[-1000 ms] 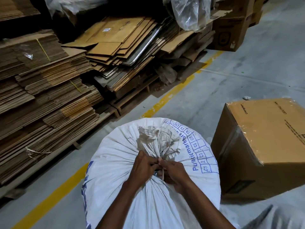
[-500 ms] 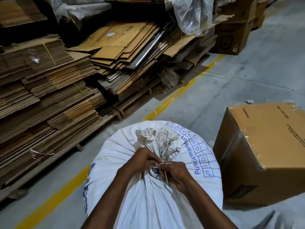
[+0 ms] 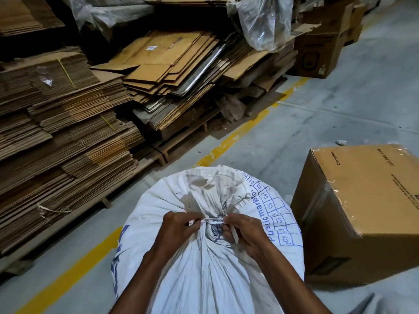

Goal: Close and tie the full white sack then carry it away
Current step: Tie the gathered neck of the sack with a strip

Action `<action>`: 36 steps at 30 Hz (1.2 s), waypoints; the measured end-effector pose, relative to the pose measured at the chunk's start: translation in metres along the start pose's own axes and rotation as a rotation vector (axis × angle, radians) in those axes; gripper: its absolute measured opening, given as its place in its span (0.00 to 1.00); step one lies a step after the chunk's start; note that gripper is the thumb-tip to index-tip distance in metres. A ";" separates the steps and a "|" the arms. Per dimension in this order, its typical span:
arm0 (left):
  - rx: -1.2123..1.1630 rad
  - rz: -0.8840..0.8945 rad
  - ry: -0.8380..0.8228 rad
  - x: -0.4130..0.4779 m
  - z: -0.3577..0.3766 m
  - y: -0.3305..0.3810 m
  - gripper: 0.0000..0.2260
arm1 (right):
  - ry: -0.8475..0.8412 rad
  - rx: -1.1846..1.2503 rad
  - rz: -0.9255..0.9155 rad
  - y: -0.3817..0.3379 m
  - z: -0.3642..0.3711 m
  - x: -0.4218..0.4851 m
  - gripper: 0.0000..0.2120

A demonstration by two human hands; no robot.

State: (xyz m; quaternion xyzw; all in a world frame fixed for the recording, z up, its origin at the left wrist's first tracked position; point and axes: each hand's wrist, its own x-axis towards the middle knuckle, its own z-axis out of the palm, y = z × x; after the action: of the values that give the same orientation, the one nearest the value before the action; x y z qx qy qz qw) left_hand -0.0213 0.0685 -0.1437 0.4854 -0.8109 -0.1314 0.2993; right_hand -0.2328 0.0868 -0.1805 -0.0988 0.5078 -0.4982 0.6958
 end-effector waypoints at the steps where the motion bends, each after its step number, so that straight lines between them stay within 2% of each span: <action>1: -0.014 -0.028 0.020 -0.004 -0.001 -0.002 0.05 | -0.007 0.026 0.010 0.001 -0.001 0.001 0.01; 6: 0.105 -0.022 0.003 -0.020 0.011 -0.002 0.08 | 0.012 0.052 0.075 0.008 0.000 0.002 0.03; 10: 0.124 -0.043 0.047 -0.022 0.023 0.005 0.10 | -0.088 0.019 0.143 0.002 0.001 -0.003 0.11; 14: 0.273 -0.009 0.074 -0.018 0.031 0.014 0.04 | -0.044 0.017 0.154 0.001 0.000 -0.008 0.10; 17: 0.439 0.012 0.078 -0.016 0.036 0.015 0.06 | -0.042 0.064 0.178 0.003 -0.003 -0.009 0.15; 19: 0.478 0.010 0.101 -0.016 0.039 0.015 0.04 | -0.068 0.089 0.188 0.005 -0.002 -0.010 0.13; 22: 0.455 0.069 0.127 -0.018 0.045 0.011 0.03 | -0.053 0.089 0.183 0.008 0.000 -0.011 0.08; 25: 0.403 0.123 0.134 -0.019 0.049 0.007 0.03 | -0.049 0.122 0.186 0.012 0.001 -0.011 0.09; 28: 0.358 0.064 0.157 -0.022 0.058 0.008 0.06 | -0.052 0.147 0.186 0.014 0.004 -0.014 0.08; 33: 0.191 -0.137 0.205 -0.019 0.070 0.024 0.07 | -0.030 0.133 0.146 0.021 0.009 -0.017 0.06; 36: 0.208 -0.042 0.155 -0.012 0.073 0.023 0.07 | -0.009 0.160 0.128 0.023 0.005 -0.018 0.05</action>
State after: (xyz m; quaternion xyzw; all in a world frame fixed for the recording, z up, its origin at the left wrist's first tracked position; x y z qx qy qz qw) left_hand -0.0783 0.0850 -0.1942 0.5391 -0.7844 -0.0151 0.3064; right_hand -0.2149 0.1106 -0.1816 -0.0126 0.4684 -0.4913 0.7342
